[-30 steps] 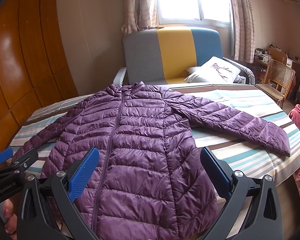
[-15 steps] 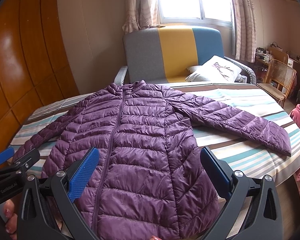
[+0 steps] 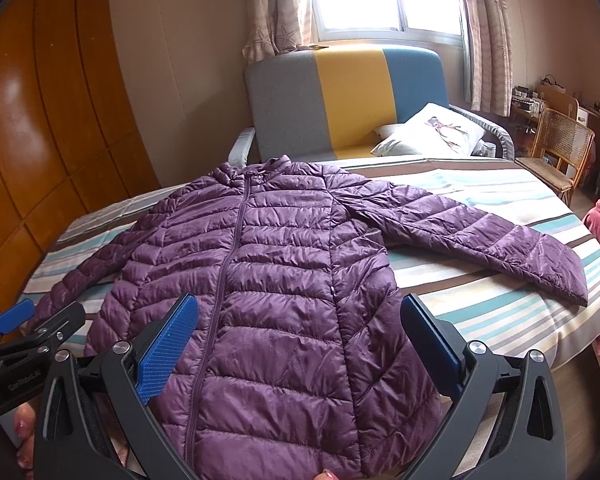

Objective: Fold large clothes
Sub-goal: 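Grasp the sleeve cuff with the right gripper and fold it across the jacket body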

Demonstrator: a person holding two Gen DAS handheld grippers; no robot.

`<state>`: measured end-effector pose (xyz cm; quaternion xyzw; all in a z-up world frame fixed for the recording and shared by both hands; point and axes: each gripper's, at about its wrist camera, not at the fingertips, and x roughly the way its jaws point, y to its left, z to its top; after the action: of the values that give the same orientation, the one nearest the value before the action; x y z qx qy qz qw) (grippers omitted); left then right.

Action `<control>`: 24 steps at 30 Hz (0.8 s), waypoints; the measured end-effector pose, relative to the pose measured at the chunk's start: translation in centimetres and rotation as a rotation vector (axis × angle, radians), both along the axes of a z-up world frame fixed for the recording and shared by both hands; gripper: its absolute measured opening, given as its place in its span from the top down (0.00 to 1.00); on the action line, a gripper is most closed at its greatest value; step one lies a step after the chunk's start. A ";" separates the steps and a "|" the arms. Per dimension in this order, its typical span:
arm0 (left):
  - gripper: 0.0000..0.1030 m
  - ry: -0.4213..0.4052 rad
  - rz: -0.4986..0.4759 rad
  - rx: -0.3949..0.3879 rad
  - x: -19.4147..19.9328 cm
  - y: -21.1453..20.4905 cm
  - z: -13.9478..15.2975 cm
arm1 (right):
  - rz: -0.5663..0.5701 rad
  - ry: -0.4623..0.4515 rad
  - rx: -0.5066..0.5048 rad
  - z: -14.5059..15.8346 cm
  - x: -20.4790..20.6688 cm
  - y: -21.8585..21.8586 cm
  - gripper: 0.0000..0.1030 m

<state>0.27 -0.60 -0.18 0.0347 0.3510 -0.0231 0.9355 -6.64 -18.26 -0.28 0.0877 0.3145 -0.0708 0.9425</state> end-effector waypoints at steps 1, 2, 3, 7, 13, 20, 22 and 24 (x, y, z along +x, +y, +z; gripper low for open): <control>0.02 0.001 -0.001 0.002 0.1 0.0 0.0 | -0.007 -0.002 0.000 0.0 0.0 -0.1 0.03; 0.02 0.001 0.000 0.000 0.0 0.0 0.0 | -0.024 -0.007 -0.002 -0.1 0.0 -0.3 0.03; 0.02 0.001 0.000 -0.001 0.1 0.0 -0.1 | -0.033 -0.006 -0.001 -0.2 0.1 -0.5 0.03; 0.02 -0.005 -0.005 -0.012 0.2 -0.1 -0.2 | -0.055 0.031 0.050 -1.1 0.8 -2.4 0.03; 0.02 0.004 -0.081 -0.176 1.8 1.1 -1.3 | -0.201 0.085 0.125 -3.3 1.6 -7.6 0.04; 0.02 0.136 0.044 -0.181 7.6 3.1 -5.2 | -0.423 0.115 0.288 -7.2 2.3 -17.1 0.23; 0.02 0.131 0.081 -0.146 9.3 3.5 -6.3 | -0.465 0.123 0.351 -8.2 2.4 -19.4 0.31; 0.02 0.130 0.126 -0.074 11.1 3.8 -7.3 | -0.525 0.121 0.411 -9.2 2.3 -21.9 0.33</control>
<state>11.35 3.16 -7.49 -0.0234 0.4114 0.0205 0.9109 -4.36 -40.14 -9.51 0.3493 0.3441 -0.2513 0.8345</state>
